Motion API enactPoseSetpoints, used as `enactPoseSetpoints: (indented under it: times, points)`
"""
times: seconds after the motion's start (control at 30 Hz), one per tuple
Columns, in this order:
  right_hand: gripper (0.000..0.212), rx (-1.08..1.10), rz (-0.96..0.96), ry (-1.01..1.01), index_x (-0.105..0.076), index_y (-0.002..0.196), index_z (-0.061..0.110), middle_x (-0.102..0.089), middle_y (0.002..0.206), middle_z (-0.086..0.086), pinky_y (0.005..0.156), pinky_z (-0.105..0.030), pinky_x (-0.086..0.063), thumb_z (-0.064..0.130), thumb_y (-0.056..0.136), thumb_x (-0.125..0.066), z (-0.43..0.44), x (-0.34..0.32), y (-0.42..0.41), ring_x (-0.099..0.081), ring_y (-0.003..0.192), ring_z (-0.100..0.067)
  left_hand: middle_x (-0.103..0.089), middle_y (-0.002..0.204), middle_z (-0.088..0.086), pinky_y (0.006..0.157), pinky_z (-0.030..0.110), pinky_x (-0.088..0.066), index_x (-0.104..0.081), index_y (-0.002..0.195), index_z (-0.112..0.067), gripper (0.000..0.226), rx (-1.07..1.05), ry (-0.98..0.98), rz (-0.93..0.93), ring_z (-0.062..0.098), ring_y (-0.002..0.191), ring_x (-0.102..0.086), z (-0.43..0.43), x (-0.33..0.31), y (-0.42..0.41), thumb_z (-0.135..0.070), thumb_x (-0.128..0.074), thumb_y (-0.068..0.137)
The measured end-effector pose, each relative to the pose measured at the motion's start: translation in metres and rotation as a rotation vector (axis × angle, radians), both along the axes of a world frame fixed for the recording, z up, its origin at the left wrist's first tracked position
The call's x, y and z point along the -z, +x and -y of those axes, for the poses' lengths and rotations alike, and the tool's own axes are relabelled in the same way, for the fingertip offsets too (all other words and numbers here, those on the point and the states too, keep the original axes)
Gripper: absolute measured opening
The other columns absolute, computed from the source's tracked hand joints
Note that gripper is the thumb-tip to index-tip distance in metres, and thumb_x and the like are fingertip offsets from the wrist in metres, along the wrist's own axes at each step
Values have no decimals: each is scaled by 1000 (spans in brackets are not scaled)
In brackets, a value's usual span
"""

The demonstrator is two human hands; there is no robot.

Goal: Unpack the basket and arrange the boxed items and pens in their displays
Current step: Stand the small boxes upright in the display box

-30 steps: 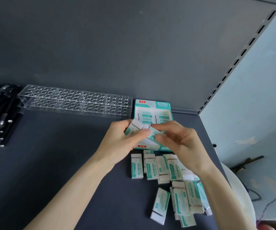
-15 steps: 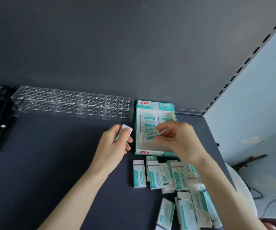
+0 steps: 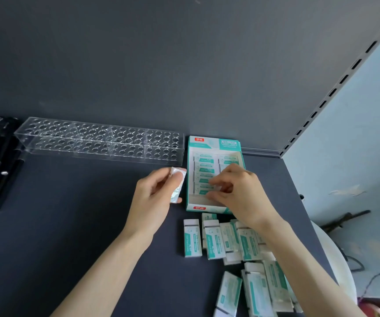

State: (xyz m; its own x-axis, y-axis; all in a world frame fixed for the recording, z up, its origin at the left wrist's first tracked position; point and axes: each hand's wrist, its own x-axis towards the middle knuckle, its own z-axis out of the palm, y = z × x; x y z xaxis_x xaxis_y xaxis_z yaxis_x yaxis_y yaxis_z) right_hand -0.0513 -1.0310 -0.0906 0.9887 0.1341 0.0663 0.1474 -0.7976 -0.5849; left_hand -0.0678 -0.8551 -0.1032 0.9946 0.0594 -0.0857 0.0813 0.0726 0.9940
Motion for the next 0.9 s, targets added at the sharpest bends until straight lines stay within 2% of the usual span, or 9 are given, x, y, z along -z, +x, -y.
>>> enactPoseSetpoints:
  times: [0.13, 0.2, 0.3, 0.37, 0.47, 0.57, 0.67, 0.83, 0.9]
  points:
    - [24, -14, -11, -32, -70, 99, 16, -59, 87, 11, 76, -22, -53, 24, 77, -76, 2, -2, 1, -59, 73, -5, -72, 82, 0, 67, 18, -45, -74, 85, -26, 14, 16, -14, 67, 4, 76, -59, -1, -4, -3, -18, -63, 89]
    - [21, 1, -19, 10, -69, 96, 18, -62, 82, 11, 69, -13, -51, 27, 77, -75, 3, -3, 1, -60, 71, -3, -73, 80, -3, 62, 14, -43, -74, 84, -30, 16, -1, -30, 82, 1, 71, -59, -2, -5, -3, -17, -65, 88]
    - [7, 89, 17, 234, -70, 86, 21, -69, 81, 11, 62, -11, -47, 27, 82, -69, 4, -6, -3, -64, 71, -6, -74, 80, -4, 58, 11, -45, -74, 85, -27, 13, 11, -98, 63, 0, 67, -61, -3, -7, -4, -16, -67, 85]
    - [3, 90, -40, 451, -70, 85, 24, -72, 80, 8, 65, -17, -49, 23, 83, -69, 4, -13, -9, -64, 70, -7, -74, 82, 1, 60, 15, -49, -72, 88, -20, 9, 24, -142, 62, 5, 69, -65, -3, -7, -4, -13, -68, 84]
    - [25, -48, -160, 673, -66, 93, 23, -71, 84, 3, 69, -23, -53, 13, 73, -78, 5, -22, -22, -65, 69, -12, -74, 86, 5, 63, 19, -52, -65, 99, -11, 17, 40, -194, 76, 14, 68, -68, 0, -7, -4, -6, -68, 83]
    - [35, -64, -64, 580, -62, 95, 22, -67, 90, -1, 69, -20, -53, 7, 70, -80, 1, -21, -33, -66, 68, -13, -74, 88, 6, 64, 22, -55, -63, 102, -10, 22, 82, -192, 95, 21, 70, -71, 4, -6, -6, -6, -70, 81]
    - [30, -42, 65, 518, -65, 97, 16, -64, 92, 3, 73, -20, -53, 2, 73, -77, 1, -19, -37, -64, 69, -9, -74, 88, 4, 62, 21, -53, -64, 96, -13, 25, 119, -105, 128, 18, 72, -70, 6, -4, -9, -22, -73, 74]
    - [30, 43, 137, 356, -71, 99, 14, -61, 85, 10, 72, -11, -49, 1, 73, -76, 31, -20, -31, -61, 69, -5, -62, 110, -19, 73, 7, -38, -62, 113, -35, 42, 119, 332, 170, -4, 95, -54, -1, 7, -5, -37, -77, 74]
    - [31, 80, 142, 242, -71, 100, 16, -61, 80, 13, 68, -7, -45, 3, 73, -77, 42, -20, -30, -59, 68, -4, -50, 125, -24, 91, 8, -33, -52, 127, -36, 64, 195, 441, 147, -11, 115, -44, -1, 10, -6, -45, -76, 69]
